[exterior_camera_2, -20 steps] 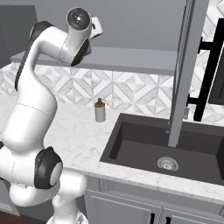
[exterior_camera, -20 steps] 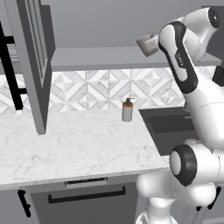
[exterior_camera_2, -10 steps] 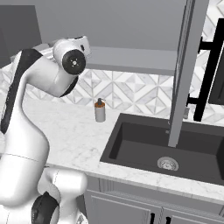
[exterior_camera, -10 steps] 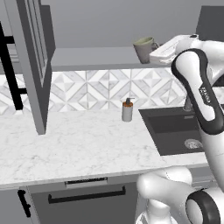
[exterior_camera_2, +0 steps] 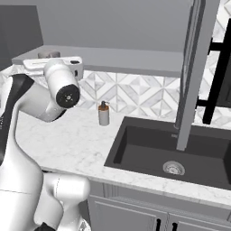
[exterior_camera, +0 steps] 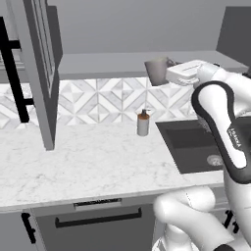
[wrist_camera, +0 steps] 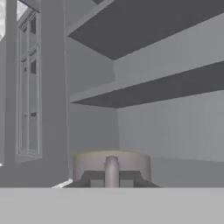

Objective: Gather all objects into one cabinet and sort the glasses and bowls to opposite sides.

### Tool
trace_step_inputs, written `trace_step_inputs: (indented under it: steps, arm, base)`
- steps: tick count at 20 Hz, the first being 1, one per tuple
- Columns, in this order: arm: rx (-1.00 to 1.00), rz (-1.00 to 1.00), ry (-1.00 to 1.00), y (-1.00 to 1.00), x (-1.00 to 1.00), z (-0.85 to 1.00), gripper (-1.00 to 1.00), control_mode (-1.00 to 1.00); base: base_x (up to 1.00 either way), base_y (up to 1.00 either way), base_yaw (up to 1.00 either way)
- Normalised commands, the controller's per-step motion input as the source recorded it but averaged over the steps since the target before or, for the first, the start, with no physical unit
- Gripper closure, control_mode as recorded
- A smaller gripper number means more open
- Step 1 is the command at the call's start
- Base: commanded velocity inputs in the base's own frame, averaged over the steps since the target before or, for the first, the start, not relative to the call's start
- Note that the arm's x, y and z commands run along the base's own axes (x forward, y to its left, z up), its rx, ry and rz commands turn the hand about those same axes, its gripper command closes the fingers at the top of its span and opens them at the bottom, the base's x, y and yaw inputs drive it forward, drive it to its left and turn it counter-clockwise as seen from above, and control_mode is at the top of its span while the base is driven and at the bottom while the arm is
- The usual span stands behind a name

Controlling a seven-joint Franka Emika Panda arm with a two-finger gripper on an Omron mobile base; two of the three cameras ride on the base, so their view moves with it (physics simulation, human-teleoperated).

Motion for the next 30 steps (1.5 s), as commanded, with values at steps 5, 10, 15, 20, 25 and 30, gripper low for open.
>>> trace_step_inputs:
  steps: [5, 10, 15, 20, 25, 30]
  arm:
    - [0.0, 0.0, 0.0, 0.0, 0.0, 0.0, 1.0, 1.0]
    - [0.0, 0.0, 0.0, 0.0, 0.0, 0.0, 1.0, 1.0]
    - [0.0, 0.0, 0.0, 0.0, 0.0, 0.0, 1.0, 1.0]
    - [0.0, 0.0, 0.0, 0.0, 0.0, 0.0, 1.0, 1.0]
    - [0.0, 0.0, 0.0, 0.0, 0.0, 0.0, 1.0, 1.0]
    - [0.0, 0.0, 0.0, 0.0, 0.0, 0.0, 1.0, 1.0]
  base:
    - [-0.82, 0.42, 0.0]
    - [-0.84, 0.31, 0.0]
    - [-0.69, 0.25, 0.01]
    - [-0.54, 0.12, 0.24]
    - [-0.4, 0.0, 0.36]
    - [-0.34, 0.08, 0.48]
